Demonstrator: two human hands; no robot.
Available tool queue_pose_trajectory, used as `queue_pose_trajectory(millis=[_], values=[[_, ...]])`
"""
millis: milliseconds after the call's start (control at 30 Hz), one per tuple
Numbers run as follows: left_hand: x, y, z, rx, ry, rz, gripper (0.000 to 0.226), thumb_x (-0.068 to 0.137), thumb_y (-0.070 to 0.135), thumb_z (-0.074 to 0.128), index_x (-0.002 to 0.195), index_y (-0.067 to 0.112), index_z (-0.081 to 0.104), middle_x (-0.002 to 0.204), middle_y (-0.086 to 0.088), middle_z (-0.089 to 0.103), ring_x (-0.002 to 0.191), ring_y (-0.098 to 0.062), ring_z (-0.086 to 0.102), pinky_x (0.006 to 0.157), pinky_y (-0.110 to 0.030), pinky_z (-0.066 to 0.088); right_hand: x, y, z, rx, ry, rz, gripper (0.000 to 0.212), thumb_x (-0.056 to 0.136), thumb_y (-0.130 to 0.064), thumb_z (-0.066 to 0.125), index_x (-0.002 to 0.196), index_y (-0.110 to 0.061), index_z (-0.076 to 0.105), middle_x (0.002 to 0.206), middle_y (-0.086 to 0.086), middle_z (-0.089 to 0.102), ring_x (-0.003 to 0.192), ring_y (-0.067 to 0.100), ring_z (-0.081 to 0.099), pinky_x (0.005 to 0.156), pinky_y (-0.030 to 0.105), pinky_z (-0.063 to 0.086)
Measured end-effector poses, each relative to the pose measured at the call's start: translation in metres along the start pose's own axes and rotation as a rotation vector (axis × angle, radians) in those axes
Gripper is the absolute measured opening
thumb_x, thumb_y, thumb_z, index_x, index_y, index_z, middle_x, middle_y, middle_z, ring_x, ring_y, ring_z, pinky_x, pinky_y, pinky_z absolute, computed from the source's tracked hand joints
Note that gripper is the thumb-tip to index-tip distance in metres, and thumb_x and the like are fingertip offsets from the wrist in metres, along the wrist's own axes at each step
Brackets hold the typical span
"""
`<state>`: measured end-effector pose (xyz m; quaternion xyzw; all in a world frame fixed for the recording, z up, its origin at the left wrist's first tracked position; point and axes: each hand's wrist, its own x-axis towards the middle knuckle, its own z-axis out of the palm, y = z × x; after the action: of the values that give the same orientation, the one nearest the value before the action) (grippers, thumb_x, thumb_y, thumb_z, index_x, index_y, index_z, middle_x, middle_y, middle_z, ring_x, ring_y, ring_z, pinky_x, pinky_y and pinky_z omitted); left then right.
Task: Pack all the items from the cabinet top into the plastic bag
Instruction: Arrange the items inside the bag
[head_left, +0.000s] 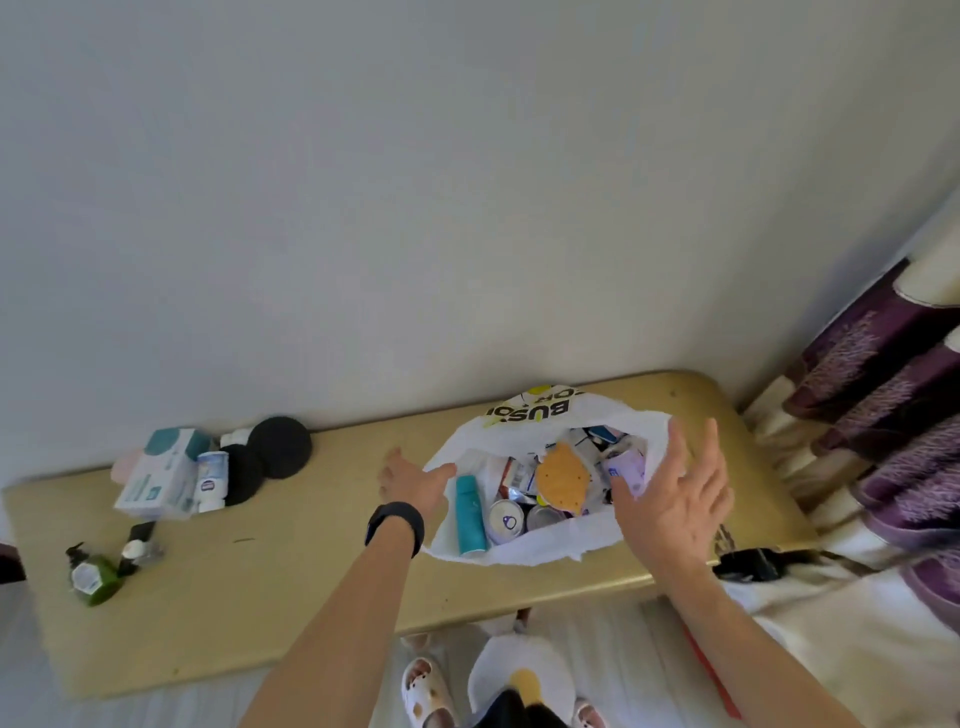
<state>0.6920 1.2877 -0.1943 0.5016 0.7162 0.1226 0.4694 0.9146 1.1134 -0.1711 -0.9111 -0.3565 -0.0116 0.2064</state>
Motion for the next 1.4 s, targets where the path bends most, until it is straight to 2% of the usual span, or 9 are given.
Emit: queue_pose_trajectory(millis=[167,300,433,533,867,967,1100,1267,1400], values=[[0.007,-0.027,0.015,0.119,0.003,-0.136,0.107,0.078,0.036,0.075,0.154,0.012,0.003,0.157,-0.016,0.023,0.141,-0.037,0.03,0.112,-0.053,0.032,0.033,0.039,0.0,0.085,-0.328,0.167,0.039,0.097,-0.04,0.045,0.118,-0.009,0.057,0.118,0.015,0.06,0.105,0.033,0.053,0.092,0.045,0.046],[0.021,-0.048,0.03,0.059,-0.032,-0.185,0.109,0.082,0.041,0.073,0.155,0.012,-0.002,0.157,-0.019,0.023,0.138,-0.039,0.035,0.108,-0.05,0.036,0.032,0.048,-0.007,0.261,-0.312,0.201,0.031,0.099,-0.028,0.044,0.072,-0.012,0.043,0.073,0.007,0.05,0.069,0.026,0.048,0.058,0.033,0.034],[0.037,-0.068,0.045,0.062,-0.113,-0.263,0.08,0.089,0.041,0.067,0.147,0.0,0.031,0.133,-0.022,0.051,0.113,-0.037,0.054,0.094,-0.045,0.043,0.024,0.059,-0.005,0.317,-0.314,0.233,0.035,0.099,-0.031,0.046,0.083,0.0,0.047,0.069,0.008,0.045,0.062,0.024,0.042,0.054,0.035,0.032],[0.034,-0.071,0.053,0.059,-0.162,-0.16,0.032,0.098,0.025,0.049,0.105,-0.002,0.064,0.099,-0.017,0.068,0.081,-0.029,0.057,0.077,-0.036,0.043,0.021,0.063,-0.01,0.374,-0.351,0.258,0.041,0.098,-0.035,0.048,0.086,0.004,0.05,0.068,0.005,0.043,0.061,0.021,0.04,0.054,0.034,0.031],[-0.054,0.156,-0.025,-0.58,-0.247,0.178,0.031,0.093,0.007,0.039,0.063,0.014,0.04,0.038,0.005,0.023,0.034,-0.014,0.017,0.045,-0.028,0.03,0.11,0.009,-0.071,0.932,-0.158,0.39,0.036,0.101,-0.039,0.032,0.074,-0.02,0.046,0.066,-0.003,0.048,0.06,0.015,0.047,0.058,0.03,0.038],[-0.091,0.199,-0.021,-0.516,-0.301,0.279,0.029,0.097,0.007,0.042,0.07,0.01,0.051,0.043,0.005,0.03,0.036,-0.012,0.019,0.041,-0.022,0.025,0.167,0.012,-0.075,0.933,-0.102,0.408,0.028,0.077,-0.062,0.032,0.075,-0.035,0.038,0.078,-0.011,0.038,0.065,0.007,0.035,0.06,0.026,0.03],[-0.091,0.185,0.001,-0.355,-0.299,0.231,0.014,0.096,0.009,0.051,0.084,0.006,0.058,0.065,-0.003,0.044,0.04,-0.013,0.026,0.038,-0.022,0.03,0.165,0.024,-0.083,0.755,-0.202,0.406,0.031,0.099,-0.039,0.031,0.112,-0.019,0.051,0.101,0.007,0.051,0.087,0.027,0.055,0.067,0.03,0.044],[-0.085,0.151,0.007,-0.04,-0.255,0.301,0.006,0.094,0.012,0.055,0.092,0.006,0.053,0.079,-0.007,0.058,0.049,-0.017,0.038,0.048,-0.027,0.036,0.149,0.052,-0.074,0.648,-0.278,0.41,0.03,0.098,-0.031,0.043,0.111,-0.006,0.051,0.112,0.015,0.059,0.084,0.024,0.052,0.068,0.033,0.038],[-0.081,0.128,0.015,0.093,-0.091,0.433,0.051,0.09,0.022,0.063,0.133,0.016,0.037,0.111,-0.006,0.06,0.082,-0.022,0.061,0.068,-0.03,0.049,0.129,0.058,-0.077,0.661,-0.306,0.337,0.05,0.094,-0.025,0.06,0.136,-0.009,0.04,0.118,0.008,0.056,0.078,0.013,0.056,0.068,0.033,0.046]])
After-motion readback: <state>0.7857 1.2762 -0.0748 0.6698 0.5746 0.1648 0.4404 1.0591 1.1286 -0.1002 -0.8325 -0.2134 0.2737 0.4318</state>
